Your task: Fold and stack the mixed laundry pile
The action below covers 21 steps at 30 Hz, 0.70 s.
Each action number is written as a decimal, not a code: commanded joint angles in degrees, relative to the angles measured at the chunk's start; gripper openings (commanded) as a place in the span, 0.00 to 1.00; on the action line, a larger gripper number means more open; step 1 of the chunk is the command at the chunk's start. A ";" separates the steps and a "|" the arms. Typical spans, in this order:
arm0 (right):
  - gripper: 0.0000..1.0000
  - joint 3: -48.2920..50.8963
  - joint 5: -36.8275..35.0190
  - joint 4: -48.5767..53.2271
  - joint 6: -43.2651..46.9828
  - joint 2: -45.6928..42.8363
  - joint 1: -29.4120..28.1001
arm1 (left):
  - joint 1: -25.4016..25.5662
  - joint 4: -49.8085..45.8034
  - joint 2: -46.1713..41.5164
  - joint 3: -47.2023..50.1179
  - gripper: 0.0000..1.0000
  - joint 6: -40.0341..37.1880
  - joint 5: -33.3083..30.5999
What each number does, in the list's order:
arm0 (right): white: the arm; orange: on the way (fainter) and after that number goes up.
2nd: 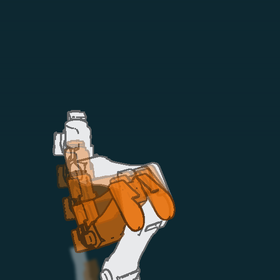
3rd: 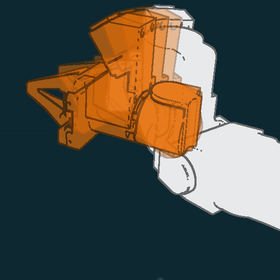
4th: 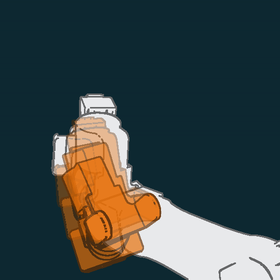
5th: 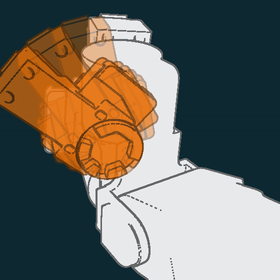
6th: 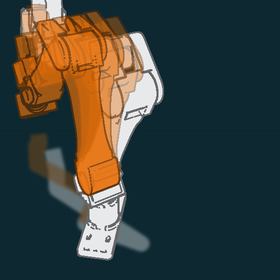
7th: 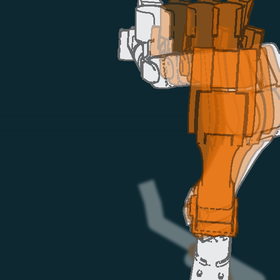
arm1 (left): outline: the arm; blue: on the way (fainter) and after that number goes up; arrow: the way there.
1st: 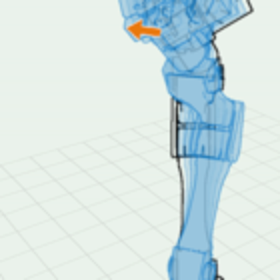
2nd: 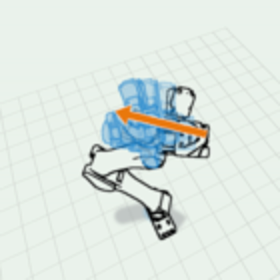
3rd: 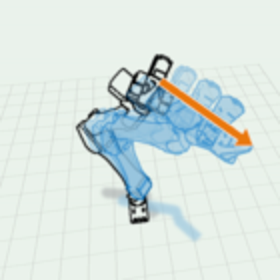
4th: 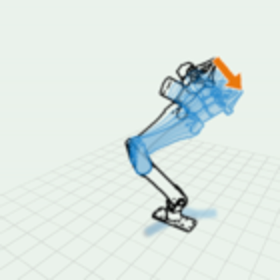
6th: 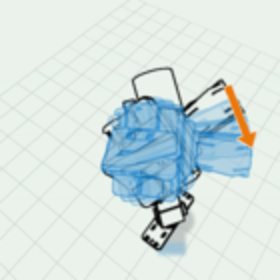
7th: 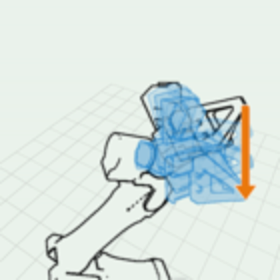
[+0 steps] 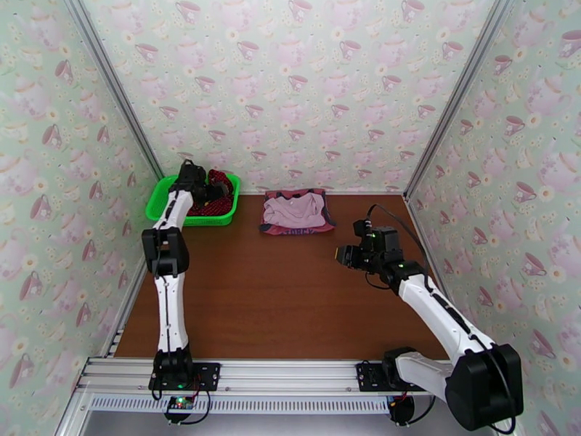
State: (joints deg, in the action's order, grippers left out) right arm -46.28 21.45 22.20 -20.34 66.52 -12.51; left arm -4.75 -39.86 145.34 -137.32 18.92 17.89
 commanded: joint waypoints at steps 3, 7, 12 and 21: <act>0.37 0.76 -0.01 2.15 0.65 0.37 -0.13 | 0.69 -0.17 3.05 -5.22 0.79 0.68 -5.08; 0.37 0.50 0.07 2.41 0.78 1.62 -0.09 | 1.16 2.03 4.52 -5.24 0.72 0.97 -5.47; 0.37 -0.03 0.51 2.06 0.96 3.51 -0.13 | 1.83 4.79 6.00 -5.33 0.66 1.03 -5.63; 0.36 -0.38 1.56 0.92 0.74 6.39 -0.14 | 2.39 8.12 6.43 -5.86 0.00 2.42 -5.90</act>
State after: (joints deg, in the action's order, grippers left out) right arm -46.02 21.58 23.51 -20.18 72.07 -12.51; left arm -2.63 -33.63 151.33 -140.79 20.97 12.95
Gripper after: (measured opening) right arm 0.365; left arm 0.067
